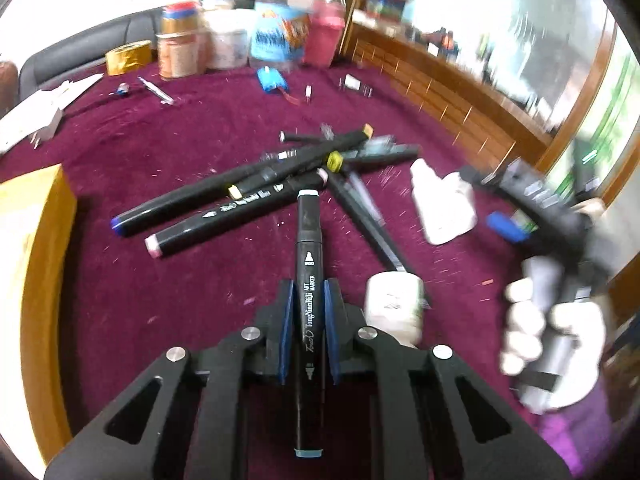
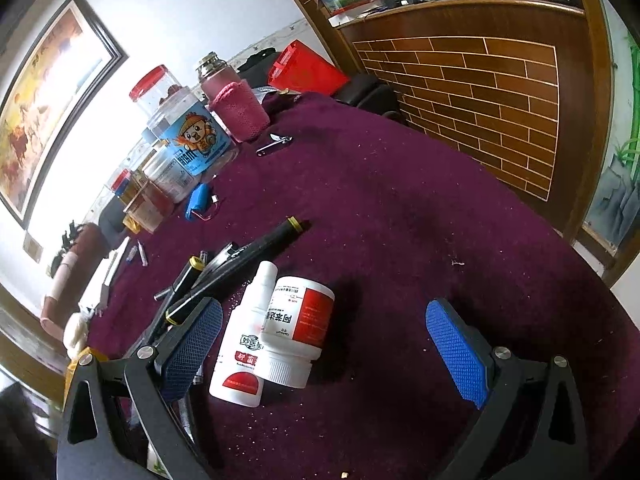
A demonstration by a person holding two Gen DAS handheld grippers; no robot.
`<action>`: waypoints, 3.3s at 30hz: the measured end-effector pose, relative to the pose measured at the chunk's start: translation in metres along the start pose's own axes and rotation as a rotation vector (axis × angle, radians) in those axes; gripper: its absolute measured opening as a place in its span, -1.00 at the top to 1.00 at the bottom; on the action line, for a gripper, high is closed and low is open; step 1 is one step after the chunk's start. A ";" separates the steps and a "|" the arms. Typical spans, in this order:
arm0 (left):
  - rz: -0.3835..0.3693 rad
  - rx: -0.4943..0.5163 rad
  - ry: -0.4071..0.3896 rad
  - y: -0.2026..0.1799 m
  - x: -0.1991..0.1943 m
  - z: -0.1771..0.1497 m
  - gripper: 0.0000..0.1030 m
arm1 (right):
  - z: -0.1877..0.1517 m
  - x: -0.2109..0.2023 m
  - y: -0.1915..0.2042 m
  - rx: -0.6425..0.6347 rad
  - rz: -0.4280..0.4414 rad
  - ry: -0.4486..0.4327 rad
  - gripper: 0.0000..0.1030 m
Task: Organize rigid objects
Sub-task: 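Grasp a teal-ended marker with left gripper while right gripper grasps green-label bottle, then lower marker into box with left gripper while right gripper sets bottle there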
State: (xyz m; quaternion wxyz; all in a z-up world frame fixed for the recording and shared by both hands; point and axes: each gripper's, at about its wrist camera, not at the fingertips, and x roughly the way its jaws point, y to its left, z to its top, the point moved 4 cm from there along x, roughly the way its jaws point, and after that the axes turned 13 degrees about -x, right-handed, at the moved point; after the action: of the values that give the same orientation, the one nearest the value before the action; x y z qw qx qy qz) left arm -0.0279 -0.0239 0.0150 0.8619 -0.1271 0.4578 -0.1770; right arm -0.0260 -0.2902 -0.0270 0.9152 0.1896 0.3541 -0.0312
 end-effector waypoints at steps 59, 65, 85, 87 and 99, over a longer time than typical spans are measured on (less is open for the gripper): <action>0.025 -0.465 -0.107 0.252 -0.111 0.041 0.77 | -0.074 -0.032 0.290 -0.548 0.387 0.346 0.42; 0.065 -0.480 -0.062 0.267 -0.073 0.056 0.77 | -0.088 -0.005 0.337 -0.533 0.453 0.422 0.42; 0.020 -0.614 -0.051 0.309 -0.060 0.060 0.77 | -0.110 0.075 0.446 -0.521 0.466 0.534 0.42; 0.010 -0.622 -0.056 0.311 -0.060 0.060 0.77 | -0.110 0.077 0.445 -0.521 0.453 0.534 0.42; -0.027 -0.702 -0.124 0.315 -0.088 0.060 0.21 | -0.104 0.083 0.437 -0.498 0.419 0.517 0.38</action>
State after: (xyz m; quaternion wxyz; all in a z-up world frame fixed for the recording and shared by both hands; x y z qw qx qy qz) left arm 0.0357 0.3021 -0.0067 0.7893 -0.4321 0.4360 -0.0125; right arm 0.0536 0.1589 -0.0105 0.8006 0.0318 0.5228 0.2911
